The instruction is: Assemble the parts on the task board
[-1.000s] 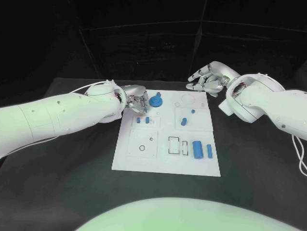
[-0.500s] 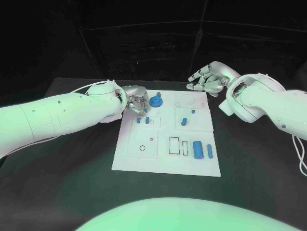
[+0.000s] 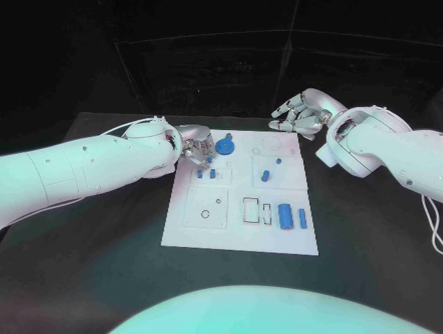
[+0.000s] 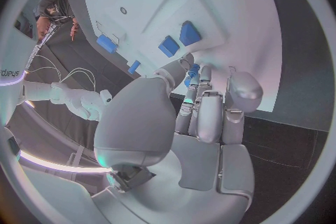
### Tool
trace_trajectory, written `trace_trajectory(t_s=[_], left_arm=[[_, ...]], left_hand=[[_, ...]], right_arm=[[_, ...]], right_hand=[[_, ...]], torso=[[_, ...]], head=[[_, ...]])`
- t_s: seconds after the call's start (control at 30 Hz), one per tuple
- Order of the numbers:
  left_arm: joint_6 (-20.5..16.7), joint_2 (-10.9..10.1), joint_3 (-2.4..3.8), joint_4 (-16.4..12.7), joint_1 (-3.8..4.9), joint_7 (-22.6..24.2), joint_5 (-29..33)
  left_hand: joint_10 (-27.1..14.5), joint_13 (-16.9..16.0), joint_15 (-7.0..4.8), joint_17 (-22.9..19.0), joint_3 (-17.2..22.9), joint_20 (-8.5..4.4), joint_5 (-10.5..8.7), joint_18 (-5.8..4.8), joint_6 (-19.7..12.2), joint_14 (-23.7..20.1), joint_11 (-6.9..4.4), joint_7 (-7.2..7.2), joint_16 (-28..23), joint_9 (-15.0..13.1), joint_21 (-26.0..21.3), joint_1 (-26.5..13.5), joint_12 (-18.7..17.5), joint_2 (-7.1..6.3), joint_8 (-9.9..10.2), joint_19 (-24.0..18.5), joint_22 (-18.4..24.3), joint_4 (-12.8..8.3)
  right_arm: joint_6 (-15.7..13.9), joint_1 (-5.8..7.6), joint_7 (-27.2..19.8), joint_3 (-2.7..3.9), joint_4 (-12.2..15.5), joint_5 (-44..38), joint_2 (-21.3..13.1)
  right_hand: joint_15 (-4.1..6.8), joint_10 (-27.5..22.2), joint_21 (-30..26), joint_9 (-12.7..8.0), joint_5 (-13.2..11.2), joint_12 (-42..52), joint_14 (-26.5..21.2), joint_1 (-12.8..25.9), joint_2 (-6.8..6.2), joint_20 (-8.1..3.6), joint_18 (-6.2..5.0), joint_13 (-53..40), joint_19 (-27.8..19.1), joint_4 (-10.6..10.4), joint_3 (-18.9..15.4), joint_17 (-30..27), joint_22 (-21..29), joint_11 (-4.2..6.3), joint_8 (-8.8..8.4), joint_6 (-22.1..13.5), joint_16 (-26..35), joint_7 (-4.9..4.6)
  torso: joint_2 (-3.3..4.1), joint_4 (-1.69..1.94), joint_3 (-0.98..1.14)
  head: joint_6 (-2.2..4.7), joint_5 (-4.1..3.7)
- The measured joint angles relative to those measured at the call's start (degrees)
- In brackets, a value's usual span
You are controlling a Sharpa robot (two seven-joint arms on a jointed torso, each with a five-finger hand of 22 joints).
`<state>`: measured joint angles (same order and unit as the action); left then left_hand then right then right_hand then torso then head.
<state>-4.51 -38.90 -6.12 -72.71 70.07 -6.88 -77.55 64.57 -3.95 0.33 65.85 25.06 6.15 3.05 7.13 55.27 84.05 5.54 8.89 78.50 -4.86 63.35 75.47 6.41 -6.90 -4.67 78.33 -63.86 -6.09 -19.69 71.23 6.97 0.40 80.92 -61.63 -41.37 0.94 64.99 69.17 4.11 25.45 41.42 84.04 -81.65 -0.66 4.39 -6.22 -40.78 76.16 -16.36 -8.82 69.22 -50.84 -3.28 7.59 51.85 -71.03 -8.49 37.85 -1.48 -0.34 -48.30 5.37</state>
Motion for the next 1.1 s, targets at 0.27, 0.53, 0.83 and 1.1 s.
trace_trajectory(t_s=[0.27, 0.53, 0.83, 1.1], left_arm=[[-0.61, -0.66, 0.00, -0.12, -0.03, -0.12, 0.01], [-2.52, -2.24, 0.03, -0.06, -0.07, -0.51, 0.09], [-10.50, -5.57, 0.69, 1.73, -0.11, 2.09, 9.22], [-17.18, -7.65, 0.82, -0.84, -0.06, 14.28, 39.74]], left_hand=[[-0.40, 0.00, 0.00, -0.32, -0.56, 0.20, 0.00, 0.00, -0.87, 0.00, -0.01, 0.21, -0.23, 0.24, -0.67, -0.22, -0.26, -0.21, 0.50, -0.20, 0.43, 0.24], [-0.79, -0.11, 0.00, -0.66, -0.62, 0.20, 0.00, 0.00, -1.14, 0.00, -0.02, 0.20, -0.45, 0.30, -1.66, 0.10, -0.26, 0.10, 0.53, -0.60, 1.31, 0.18], [3.12, -1.13, -0.19, -5.50, 2.82, -0.16, 0.00, 0.18, 4.76, -1.95, -0.44, 0.43, -3.37, -0.87, -6.93, 2.96, 1.97, 2.95, -2.73, -3.38, 5.98, -0.71], [2.97, -1.46, 0.36, -28.43, 2.10, 0.24, 0.00, 2.70, 5.07, -13.81, -0.29, 0.52, -19.16, -0.73, -22.30, -1.00, 2.96, 1.46, -2.89, -13.36, 18.41, 0.62]], right_arm=[[0.09, 0.00, 0.08, 0.00, -0.16, 0.00, -0.03], [2.51, 0.00, 1.07, 0.00, -1.16, -2.07, -0.07], [7.03, -1.02, 0.66, -0.01, -1.05, -10.43, -1.57], [8.21, -3.16, -0.35, -0.03, 0.73, -22.24, -3.29]], right_hand=[[0.00, -0.04, -0.24, 0.00, 0.00, 0.00, 0.00, -0.01, 0.01, 0.00, 0.00, 0.13, 0.00, 0.00, 0.00, -0.10, 0.46, -0.01, 0.00, 0.00, 0.21, 0.00], [-0.31, -7.59, -7.17, 0.01, -2.96, -6.82, -1.34, -4.44, 1.23, 0.70, -1.38, 5.54, -4.22, 0.98, 0.65, -6.96, 10.45, -0.69, 0.42, -0.03, 8.02, -0.50], [0.19, -6.50, -6.63, 0.11, -10.78, -18.41, -0.58, -11.52, 0.99, 0.19, -1.37, 18.25, -3.03, 2.54, 4.30, -6.18, 8.73, -0.37, 1.71, 5.31, 7.37, 0.99], [0.30, -3.45, -4.77, -0.19, -11.33, -24.26, -0.29, -12.42, 0.05, 0.11, -1.38, 25.39, -1.51, 1.61, 5.67, -4.50, 5.68, 0.01, -0.12, 6.43, 5.48, 1.56]], torso=[[-0.01, 0.00, -0.01], [-0.03, 0.02, -0.03], [-0.07, -0.02, -0.03], [-0.05, -0.10, -0.11]], head=[[0.03, -0.04], [0.20, -0.10], [1.22, -0.93], [2.54, -3.63]])
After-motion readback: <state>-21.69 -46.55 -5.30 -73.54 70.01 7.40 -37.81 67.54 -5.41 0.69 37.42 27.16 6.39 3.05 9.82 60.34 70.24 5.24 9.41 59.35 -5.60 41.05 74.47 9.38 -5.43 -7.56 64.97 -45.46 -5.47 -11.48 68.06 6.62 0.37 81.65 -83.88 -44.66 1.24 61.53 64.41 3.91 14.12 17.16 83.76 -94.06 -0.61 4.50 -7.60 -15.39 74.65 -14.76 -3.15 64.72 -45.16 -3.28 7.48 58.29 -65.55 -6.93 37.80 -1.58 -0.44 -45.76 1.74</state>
